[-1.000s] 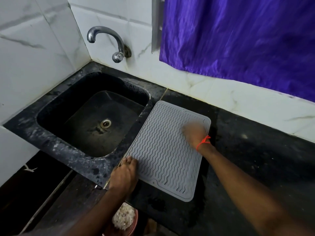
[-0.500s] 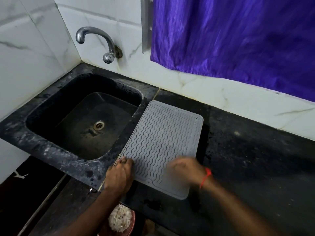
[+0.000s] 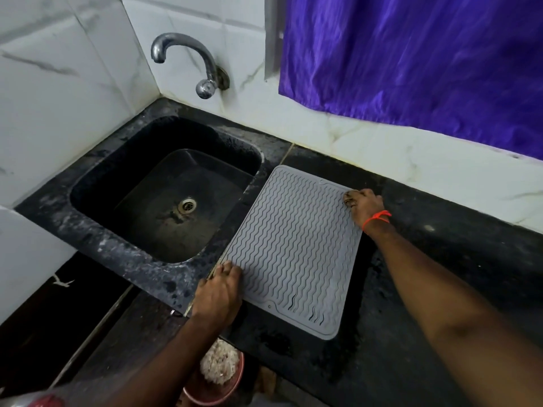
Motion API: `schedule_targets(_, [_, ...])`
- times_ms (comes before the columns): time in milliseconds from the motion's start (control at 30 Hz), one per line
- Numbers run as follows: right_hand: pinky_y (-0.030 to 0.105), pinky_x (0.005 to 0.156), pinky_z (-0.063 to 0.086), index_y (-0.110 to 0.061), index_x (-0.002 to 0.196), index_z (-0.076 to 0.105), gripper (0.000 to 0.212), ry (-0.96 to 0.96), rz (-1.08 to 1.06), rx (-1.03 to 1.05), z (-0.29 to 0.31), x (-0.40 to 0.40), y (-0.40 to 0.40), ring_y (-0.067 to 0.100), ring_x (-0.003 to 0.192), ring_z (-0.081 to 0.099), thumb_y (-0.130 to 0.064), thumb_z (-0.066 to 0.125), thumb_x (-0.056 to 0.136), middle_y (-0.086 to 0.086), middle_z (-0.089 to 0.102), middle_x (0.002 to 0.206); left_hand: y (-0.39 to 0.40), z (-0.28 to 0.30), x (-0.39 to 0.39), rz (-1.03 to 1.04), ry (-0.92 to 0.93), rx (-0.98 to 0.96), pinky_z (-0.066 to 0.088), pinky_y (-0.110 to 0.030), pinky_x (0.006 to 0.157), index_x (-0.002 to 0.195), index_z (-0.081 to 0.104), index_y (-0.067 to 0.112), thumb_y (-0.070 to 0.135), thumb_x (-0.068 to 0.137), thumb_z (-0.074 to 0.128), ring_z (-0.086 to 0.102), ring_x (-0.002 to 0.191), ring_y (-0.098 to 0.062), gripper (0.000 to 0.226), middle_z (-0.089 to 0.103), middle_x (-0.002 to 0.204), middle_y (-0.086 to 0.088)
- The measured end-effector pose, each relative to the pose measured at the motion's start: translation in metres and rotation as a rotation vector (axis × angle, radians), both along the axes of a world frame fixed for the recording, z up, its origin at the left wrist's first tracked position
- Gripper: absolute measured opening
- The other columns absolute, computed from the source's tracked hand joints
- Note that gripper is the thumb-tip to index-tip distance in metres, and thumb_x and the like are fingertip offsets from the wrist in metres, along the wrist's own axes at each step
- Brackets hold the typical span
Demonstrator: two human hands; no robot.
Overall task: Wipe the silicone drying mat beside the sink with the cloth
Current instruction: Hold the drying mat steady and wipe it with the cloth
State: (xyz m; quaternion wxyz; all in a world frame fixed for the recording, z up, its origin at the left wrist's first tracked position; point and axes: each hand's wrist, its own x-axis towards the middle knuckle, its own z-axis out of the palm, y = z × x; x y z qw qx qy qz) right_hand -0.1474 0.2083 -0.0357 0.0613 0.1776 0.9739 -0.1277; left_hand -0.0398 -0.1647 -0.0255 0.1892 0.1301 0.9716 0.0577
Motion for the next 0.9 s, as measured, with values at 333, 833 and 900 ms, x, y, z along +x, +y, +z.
schedule_targets(333, [0.039, 0.111, 0.036, -0.016, 0.129, 0.061, 0.035, 0.01, -0.002, -0.107, 0.001, 0.064, -0.045, 0.036, 0.122, 0.05, -0.022, 0.052, 0.096, 0.016, 0.052, 0.136, -0.003, -0.006, 0.0, -0.068, 0.029, -0.062, 0.047, -0.047, 0.1, 0.13, 0.042, 0.019, 0.024, 0.1, 0.034, 0.053, 0.124, -0.024, 0.031, 0.049, 0.138, -0.004])
schedule_targets(833, [0.034, 0.109, 0.038, -0.025, 0.12, 0.064, 0.033, 0.01, -0.096, -0.101, -0.013, 0.228, -0.174, 0.022, 0.118, 0.052, -0.016, 0.049, 0.091, 0.0, 0.056, 0.125, -0.033, 0.003, -0.003, -0.255, 0.012, -0.033, 0.044, -0.049, 0.104, 0.14, 0.04, 0.023, 0.018, 0.097, 0.038, 0.055, 0.125, -0.028, 0.043, 0.049, 0.142, -0.005])
schedule_targets(900, [0.032, 0.099, 0.05, -0.024, 0.105, 0.072, 0.029, 0.005, -0.17, -0.234, -0.008, 0.244, -0.185, 0.018, 0.105, 0.063, -0.013, 0.051, 0.088, -0.001, 0.065, 0.116, -0.036, 0.004, -0.003, -0.275, 0.01, -0.032, 0.043, -0.049, 0.104, 0.142, 0.038, 0.022, 0.018, 0.097, 0.038, 0.053, 0.127, -0.028, 0.045, 0.046, 0.144, -0.006])
